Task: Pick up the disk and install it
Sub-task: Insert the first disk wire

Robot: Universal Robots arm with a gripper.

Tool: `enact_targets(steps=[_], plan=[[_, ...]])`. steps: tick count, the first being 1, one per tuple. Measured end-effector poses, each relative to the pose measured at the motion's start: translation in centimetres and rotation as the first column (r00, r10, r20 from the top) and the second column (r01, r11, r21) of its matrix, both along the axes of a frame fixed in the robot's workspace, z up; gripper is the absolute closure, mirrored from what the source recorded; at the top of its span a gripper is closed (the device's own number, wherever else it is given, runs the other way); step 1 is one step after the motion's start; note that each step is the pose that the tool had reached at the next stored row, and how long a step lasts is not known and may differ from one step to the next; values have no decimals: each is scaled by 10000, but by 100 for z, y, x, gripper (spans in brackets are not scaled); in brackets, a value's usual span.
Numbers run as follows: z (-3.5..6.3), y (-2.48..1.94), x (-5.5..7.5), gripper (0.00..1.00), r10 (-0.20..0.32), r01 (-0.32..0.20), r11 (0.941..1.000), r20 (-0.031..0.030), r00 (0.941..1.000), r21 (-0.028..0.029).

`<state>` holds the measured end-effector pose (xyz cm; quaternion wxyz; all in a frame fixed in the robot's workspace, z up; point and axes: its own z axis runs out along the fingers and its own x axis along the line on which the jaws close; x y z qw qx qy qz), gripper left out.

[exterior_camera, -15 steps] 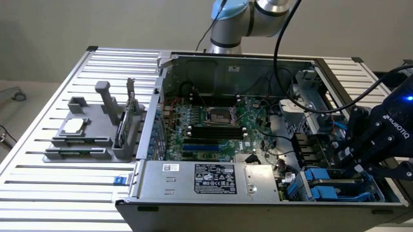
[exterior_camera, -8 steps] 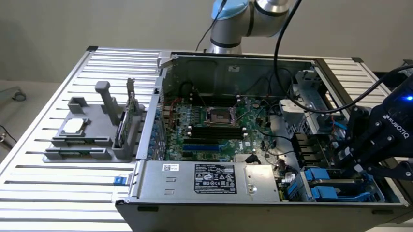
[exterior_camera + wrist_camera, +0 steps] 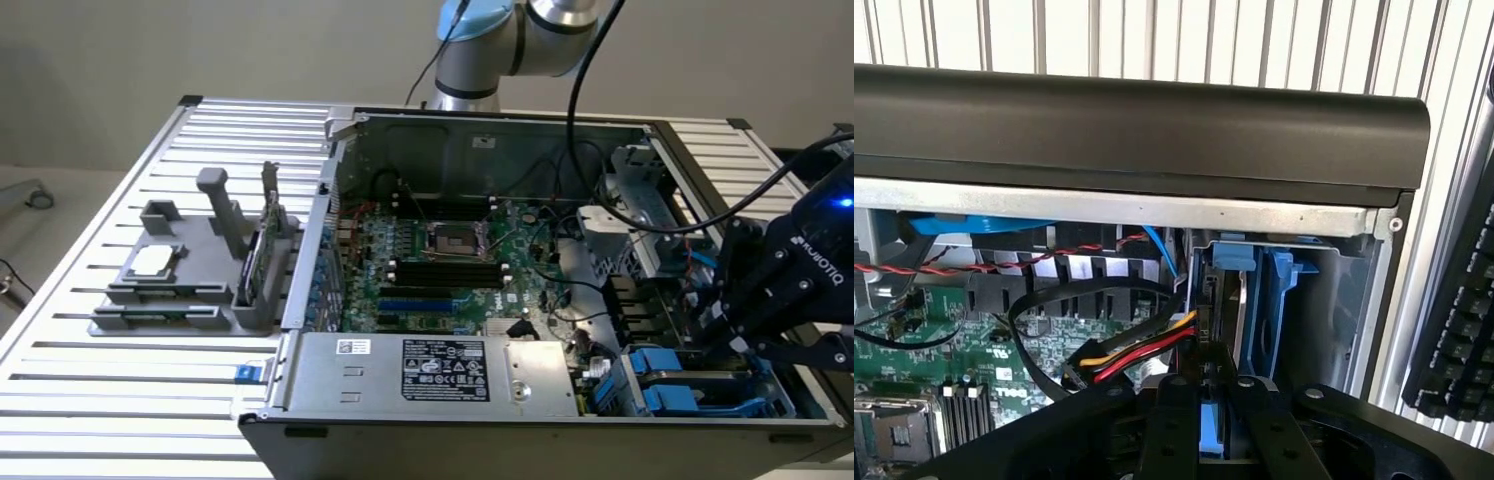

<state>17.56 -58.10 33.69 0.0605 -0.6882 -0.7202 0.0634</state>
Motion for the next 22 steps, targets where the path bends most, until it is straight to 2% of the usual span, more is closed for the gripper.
enact_targets(steps=[5, 13, 16, 20, 22], plan=[[16, -7, 0, 84, -16, 16, 10000, 21, 10000, 57], [18, -47, 0, 84, -79, 79, 9999, 75, 9999, 98], [18, -57, 0, 84, -99, 97, 9999, 127, 9999, 142], [17, -69, 0, 84, -107, 102, 9997, 227, 9997, 212], [16, -76, -2, 84, -109, 103, 9997, 272, 9996, 231]])
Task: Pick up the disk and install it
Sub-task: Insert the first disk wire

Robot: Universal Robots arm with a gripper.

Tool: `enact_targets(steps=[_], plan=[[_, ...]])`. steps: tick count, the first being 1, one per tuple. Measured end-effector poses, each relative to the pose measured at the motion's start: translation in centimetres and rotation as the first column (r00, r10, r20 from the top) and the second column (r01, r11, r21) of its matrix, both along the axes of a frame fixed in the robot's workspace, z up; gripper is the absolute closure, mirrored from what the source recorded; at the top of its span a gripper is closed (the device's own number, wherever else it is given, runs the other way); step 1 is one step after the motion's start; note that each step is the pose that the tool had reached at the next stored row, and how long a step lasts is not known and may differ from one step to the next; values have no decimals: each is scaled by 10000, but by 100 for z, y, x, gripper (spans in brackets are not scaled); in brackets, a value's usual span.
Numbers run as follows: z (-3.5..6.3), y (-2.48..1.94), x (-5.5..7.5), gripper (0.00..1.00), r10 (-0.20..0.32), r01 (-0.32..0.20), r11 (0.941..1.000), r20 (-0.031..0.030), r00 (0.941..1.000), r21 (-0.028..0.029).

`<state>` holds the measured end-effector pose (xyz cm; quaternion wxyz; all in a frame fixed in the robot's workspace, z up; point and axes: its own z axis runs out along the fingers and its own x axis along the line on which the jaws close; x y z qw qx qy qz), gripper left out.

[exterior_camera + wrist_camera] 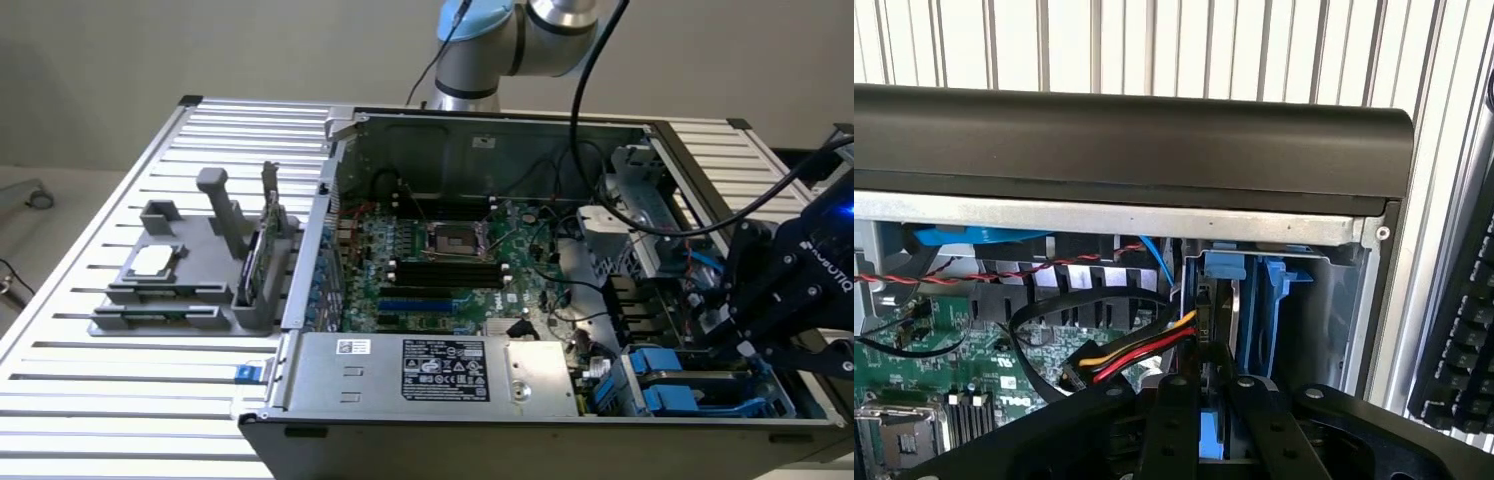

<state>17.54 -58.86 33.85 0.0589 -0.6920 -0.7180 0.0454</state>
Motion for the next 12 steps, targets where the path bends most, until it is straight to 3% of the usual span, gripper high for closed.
enact_targets(steps=[2, 12], plan=[[-1, -7, -7, 84, -3, 3, 10000, 27, 10000, 7], [-1, -37, -42, 84, -8, 8, 10000, 41, 10000, 14]])
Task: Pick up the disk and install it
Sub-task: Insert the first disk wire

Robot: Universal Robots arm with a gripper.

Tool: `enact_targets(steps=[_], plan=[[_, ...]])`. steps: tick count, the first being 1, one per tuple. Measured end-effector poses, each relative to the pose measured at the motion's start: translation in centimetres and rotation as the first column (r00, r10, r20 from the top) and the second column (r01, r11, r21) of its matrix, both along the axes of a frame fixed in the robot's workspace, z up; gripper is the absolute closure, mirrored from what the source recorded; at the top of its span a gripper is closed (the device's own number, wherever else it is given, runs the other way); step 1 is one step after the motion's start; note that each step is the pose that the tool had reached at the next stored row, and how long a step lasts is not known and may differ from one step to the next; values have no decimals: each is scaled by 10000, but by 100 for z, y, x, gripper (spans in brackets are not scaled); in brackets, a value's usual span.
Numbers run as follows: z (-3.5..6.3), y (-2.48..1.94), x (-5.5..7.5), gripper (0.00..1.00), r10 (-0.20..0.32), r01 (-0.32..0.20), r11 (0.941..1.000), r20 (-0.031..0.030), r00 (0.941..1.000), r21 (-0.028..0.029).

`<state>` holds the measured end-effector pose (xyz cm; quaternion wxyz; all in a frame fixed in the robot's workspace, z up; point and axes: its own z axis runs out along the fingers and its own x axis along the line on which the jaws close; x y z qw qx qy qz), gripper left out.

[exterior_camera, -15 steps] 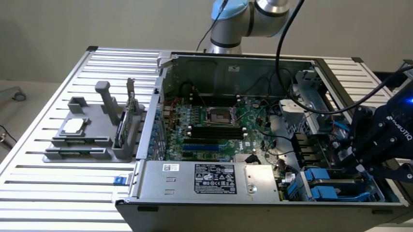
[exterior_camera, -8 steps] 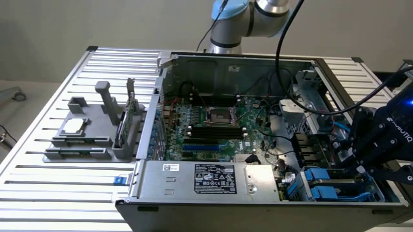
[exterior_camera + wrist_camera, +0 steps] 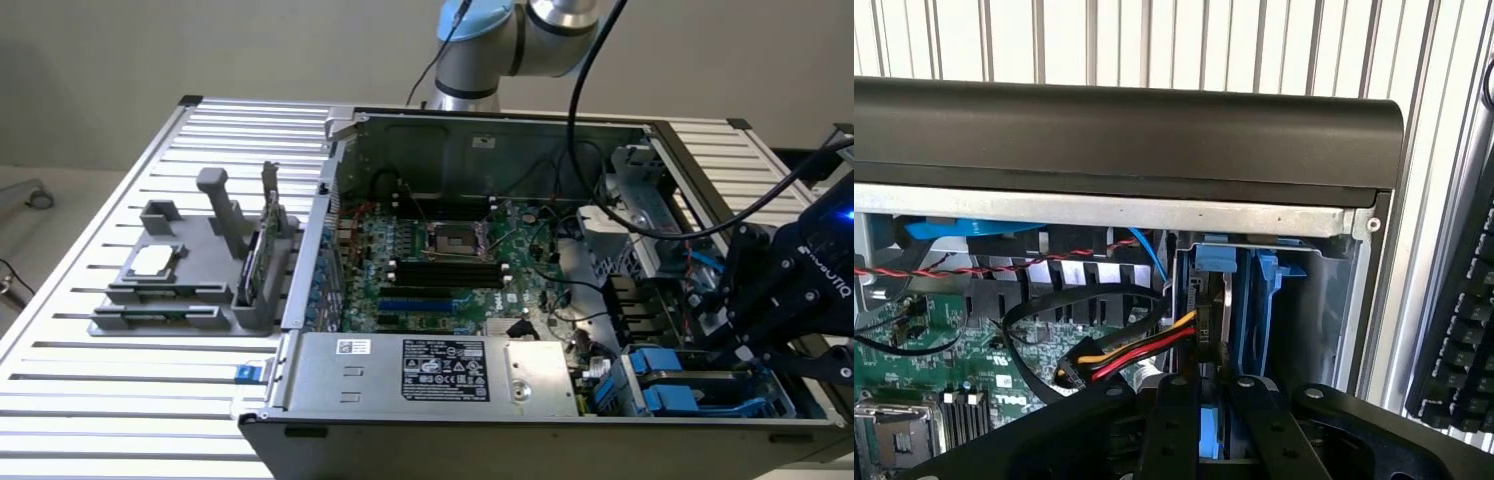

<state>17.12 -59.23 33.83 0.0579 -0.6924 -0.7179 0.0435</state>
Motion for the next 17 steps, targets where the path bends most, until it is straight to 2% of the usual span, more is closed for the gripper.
enact_targets(steps=[17], plan=[[-16, 0, -4, 84, -32, 30, 9998, 94, 10000, 173]])
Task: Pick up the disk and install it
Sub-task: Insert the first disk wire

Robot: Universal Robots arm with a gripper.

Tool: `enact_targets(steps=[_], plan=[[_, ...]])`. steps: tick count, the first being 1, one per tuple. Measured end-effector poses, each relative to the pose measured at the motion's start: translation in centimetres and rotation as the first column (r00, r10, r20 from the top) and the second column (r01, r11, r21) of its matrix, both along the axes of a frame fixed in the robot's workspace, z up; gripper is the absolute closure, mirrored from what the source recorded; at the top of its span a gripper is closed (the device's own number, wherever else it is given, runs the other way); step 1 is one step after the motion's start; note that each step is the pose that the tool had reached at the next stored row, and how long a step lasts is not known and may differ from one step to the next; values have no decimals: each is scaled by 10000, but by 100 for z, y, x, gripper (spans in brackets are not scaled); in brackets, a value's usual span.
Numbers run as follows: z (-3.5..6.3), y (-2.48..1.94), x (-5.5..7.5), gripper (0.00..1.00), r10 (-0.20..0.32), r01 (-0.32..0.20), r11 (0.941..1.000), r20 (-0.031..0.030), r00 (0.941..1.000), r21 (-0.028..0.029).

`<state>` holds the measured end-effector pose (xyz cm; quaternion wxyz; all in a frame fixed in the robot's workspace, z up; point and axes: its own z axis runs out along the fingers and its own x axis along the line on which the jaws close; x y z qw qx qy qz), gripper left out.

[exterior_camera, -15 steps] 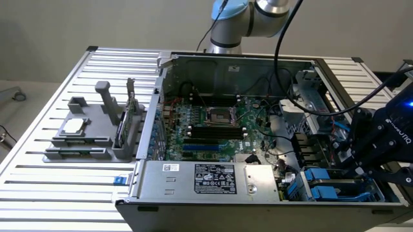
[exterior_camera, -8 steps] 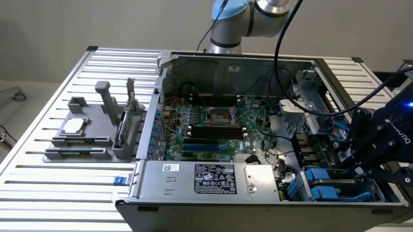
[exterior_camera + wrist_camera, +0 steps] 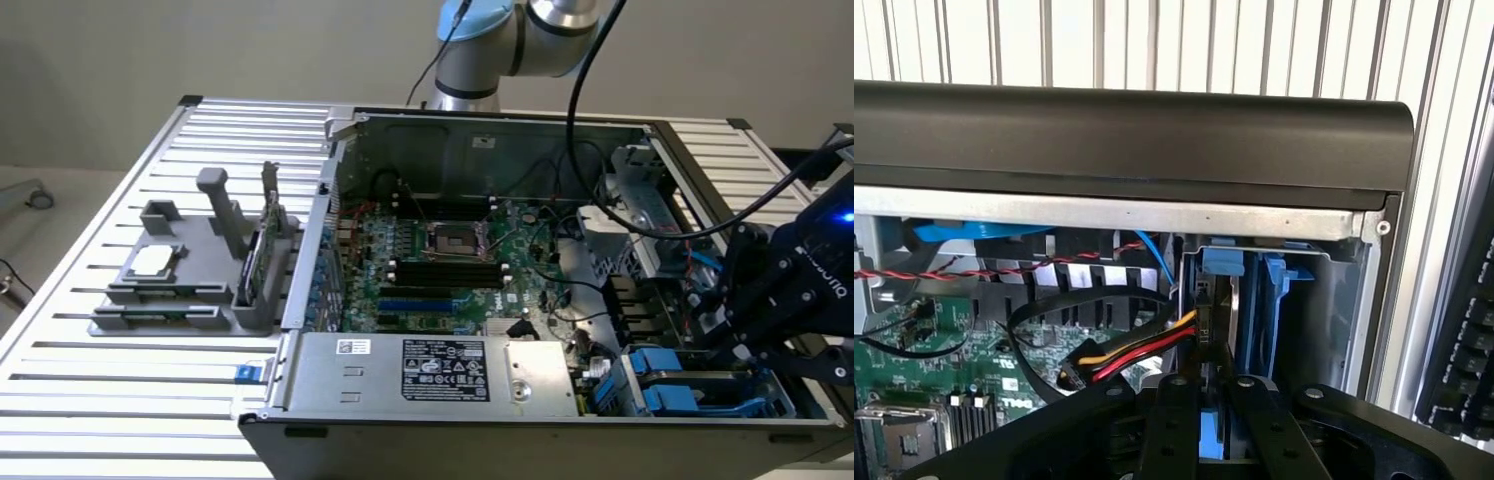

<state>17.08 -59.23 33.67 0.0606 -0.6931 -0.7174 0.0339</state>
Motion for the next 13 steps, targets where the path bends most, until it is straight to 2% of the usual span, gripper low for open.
enact_targets(steps=[7, 13], plan=[[-10, 0, -1, 84, -51, 51, 10000, 19, 10000, 53], [-11, -4, 0, 84, -140, 139, 9999, 20, 9999, 55]])
